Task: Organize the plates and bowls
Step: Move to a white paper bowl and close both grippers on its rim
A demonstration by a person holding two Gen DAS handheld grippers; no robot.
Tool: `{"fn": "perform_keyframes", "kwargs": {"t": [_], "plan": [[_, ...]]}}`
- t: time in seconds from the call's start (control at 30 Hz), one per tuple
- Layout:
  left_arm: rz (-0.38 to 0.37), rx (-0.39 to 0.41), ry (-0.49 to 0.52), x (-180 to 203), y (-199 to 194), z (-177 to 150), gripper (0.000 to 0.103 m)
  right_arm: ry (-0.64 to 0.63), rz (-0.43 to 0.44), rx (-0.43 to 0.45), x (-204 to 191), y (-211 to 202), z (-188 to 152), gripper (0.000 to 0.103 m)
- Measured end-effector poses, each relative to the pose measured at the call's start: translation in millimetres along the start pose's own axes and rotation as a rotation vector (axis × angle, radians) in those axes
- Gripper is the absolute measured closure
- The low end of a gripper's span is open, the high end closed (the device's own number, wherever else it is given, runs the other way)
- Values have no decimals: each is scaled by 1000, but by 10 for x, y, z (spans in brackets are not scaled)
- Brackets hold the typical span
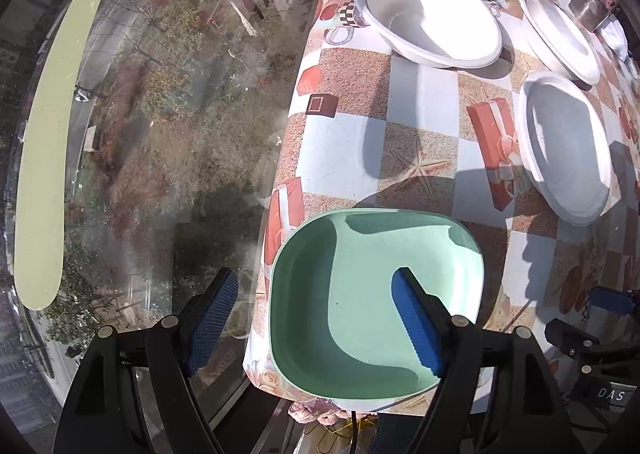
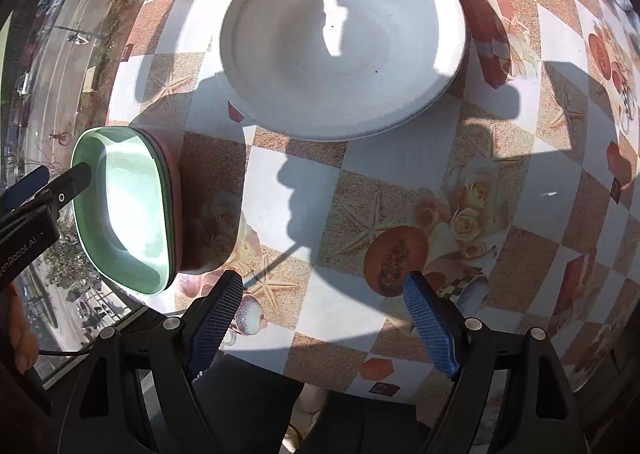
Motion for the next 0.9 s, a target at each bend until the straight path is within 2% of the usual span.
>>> {"fn": "perform_keyframes", "kwargs": {"t": [0.2,0.4,0.57,0.77,0.8,0.83,0.87,0.9], "plan": [[-56,22,68,525,-112,273,21,125,-32,93,520,-278,298,19],[-93,32,85,953,-106,565,21,185,-39,143,774,-460,696,19],[-106,2,48,1099,61,754,21,181,-47,145,896,-411,1007,19],[-94,-58,29,1205,292,838,24,152,-52,108,798,-196,1113,21],[-98,-69,23,1207,325,829,27,150,-43,100,793,-171,1118,31],[-105,-85,15,1209,358,812,35,149,-34,87,787,-146,1116,45],[-124,-101,4,1193,405,777,42,153,-7,75,826,-130,1126,51],[-147,-111,-8,1210,422,768,46,155,21,65,780,-104,1131,61]]}}
Point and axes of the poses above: each gripper's, at about its wrist camera, not at the fingertips, and y roughly the way its jaws point, x to its right, z to its top, the point moved 7 cm from there along y, roughly the way its jaws point, and after that the axes turned 5 degrees about -z, right-handed, at the moved point
